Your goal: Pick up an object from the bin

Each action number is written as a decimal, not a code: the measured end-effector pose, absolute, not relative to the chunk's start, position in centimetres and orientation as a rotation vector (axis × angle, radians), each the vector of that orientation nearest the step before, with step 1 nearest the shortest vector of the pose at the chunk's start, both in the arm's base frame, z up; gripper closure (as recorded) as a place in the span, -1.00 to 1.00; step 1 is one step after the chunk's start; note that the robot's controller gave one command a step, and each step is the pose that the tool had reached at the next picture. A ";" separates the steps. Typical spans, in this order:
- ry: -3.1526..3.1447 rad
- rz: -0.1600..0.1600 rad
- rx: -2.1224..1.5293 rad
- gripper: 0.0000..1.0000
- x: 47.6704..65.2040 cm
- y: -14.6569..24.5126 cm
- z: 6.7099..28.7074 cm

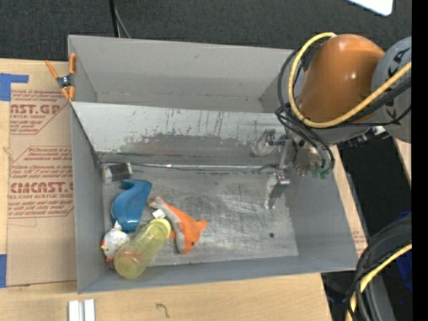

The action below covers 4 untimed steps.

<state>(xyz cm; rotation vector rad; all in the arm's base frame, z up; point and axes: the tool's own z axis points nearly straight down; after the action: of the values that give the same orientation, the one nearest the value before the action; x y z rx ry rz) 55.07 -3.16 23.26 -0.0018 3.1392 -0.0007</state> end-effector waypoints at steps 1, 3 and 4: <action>3.139 -0.001 -0.001 -1.00 55.1 -3.2 23.3; 3.142 0.001 -0.183 -1.00 53.6 0.6 16.4; 3.119 0.000 -0.283 -1.00 53.7 1.5 12.5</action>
Offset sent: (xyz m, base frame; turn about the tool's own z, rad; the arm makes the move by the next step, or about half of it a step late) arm 0.0203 0.0571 -0.1428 -0.0107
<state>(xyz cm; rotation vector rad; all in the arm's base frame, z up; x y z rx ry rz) 53.72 1.49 12.50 -0.2828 3.1186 0.0003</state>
